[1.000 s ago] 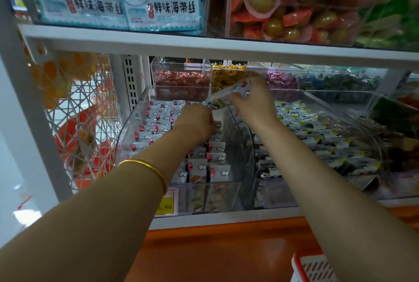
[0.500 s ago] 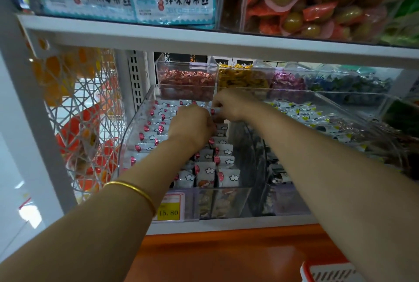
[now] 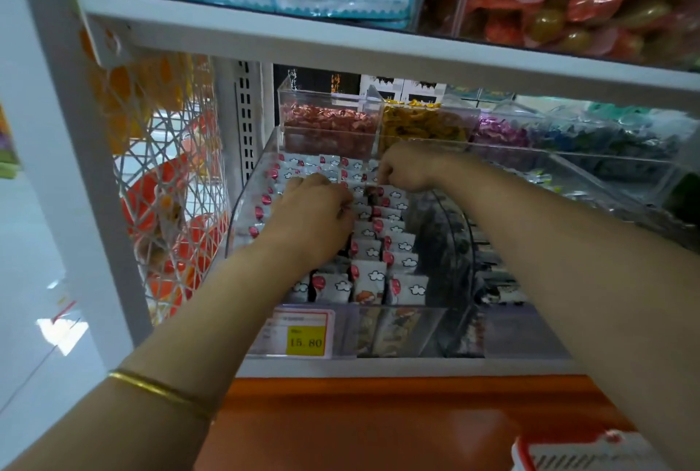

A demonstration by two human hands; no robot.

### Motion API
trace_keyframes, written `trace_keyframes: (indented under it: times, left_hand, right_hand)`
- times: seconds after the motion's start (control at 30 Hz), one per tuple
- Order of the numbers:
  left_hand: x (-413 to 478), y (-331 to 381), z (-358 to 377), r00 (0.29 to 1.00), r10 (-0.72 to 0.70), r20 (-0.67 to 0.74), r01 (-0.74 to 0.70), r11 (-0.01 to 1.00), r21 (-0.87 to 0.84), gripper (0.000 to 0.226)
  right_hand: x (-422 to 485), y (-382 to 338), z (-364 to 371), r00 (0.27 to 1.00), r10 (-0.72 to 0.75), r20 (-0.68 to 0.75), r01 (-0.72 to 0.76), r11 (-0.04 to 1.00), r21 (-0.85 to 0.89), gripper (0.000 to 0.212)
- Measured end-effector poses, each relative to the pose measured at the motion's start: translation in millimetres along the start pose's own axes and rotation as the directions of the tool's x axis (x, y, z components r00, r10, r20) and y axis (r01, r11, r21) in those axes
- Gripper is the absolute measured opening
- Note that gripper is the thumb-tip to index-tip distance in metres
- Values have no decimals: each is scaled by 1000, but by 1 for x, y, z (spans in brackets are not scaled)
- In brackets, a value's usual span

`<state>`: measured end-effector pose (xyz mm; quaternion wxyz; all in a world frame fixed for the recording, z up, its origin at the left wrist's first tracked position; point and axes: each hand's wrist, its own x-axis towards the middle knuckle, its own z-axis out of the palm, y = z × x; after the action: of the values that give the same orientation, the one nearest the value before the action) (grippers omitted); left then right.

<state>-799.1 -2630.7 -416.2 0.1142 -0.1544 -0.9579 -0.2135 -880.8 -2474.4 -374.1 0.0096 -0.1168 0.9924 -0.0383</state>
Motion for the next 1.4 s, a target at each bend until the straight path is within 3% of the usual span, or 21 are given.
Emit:
trace_keyframes:
  times: [0.07,0.17,0.43,0.53,0.6,0.7,0.83,0.9,0.97,1.07,1.13,1.2,1.3,1.33,1.4]
  left_hand:
    - [0,0,-1,1000,-12,-5,12,999,-50,29]
    - [0,-3,1,1000,-25,-18,23,996,-85,30]
    - [0,-4,3,1000,-27,-12,26,993,-115,34]
    - [-1,-6,3,999,-25,-29,21,992,-128,33]
    - [-1,-5,0,998,-27,-62,17,987,-159,32]
    - [-4,-3,-6,991,-35,-125,7,976,-218,34]
    - [-15,4,-17,981,-56,-188,-14,935,-354,41]
    - [-24,9,-23,978,-94,-188,-2,890,-456,43]
    - [-34,15,-26,980,-146,-138,36,804,-593,44]
    - [-49,19,-29,982,-186,29,122,511,-851,34]
    - [-57,20,-31,977,-188,100,150,277,-949,21]
    - [-62,19,-33,967,-217,131,162,135,-977,21]
    - [-63,16,-36,945,-286,157,178,50,-983,23]
    - [-63,16,-37,936,-314,157,187,67,-980,24]
    - [-63,15,-36,920,-371,129,215,201,-956,27]
  right_hand:
    - [3,3,-5,993,21,-118,-12,997,75,19]
    - [13,3,-8,969,25,-244,-21,1000,22,13]
    - [32,-9,15,977,16,-214,-54,983,-175,14]
    - [31,-8,12,969,36,-245,-62,993,-102,7]
    - [25,-4,5,950,101,-295,-90,995,48,5]
    - [3,8,-9,864,227,-449,-102,953,285,4]
    - [-57,7,-8,628,360,-690,122,830,544,3]
    - [-89,0,-1,591,419,-690,213,743,634,8]
    - [-116,-9,5,642,481,-597,263,594,760,9]
    - [-146,-22,15,713,530,-459,335,317,887,11]
    - [-159,-30,20,740,514,-434,383,209,900,11]
    - [-167,-34,24,770,483,-417,394,154,906,11]
    - [-172,-38,28,820,439,-367,353,117,928,9]
    - [-173,-38,30,835,420,-356,348,97,932,7]
    - [-173,-40,32,849,394,-352,356,66,932,6]
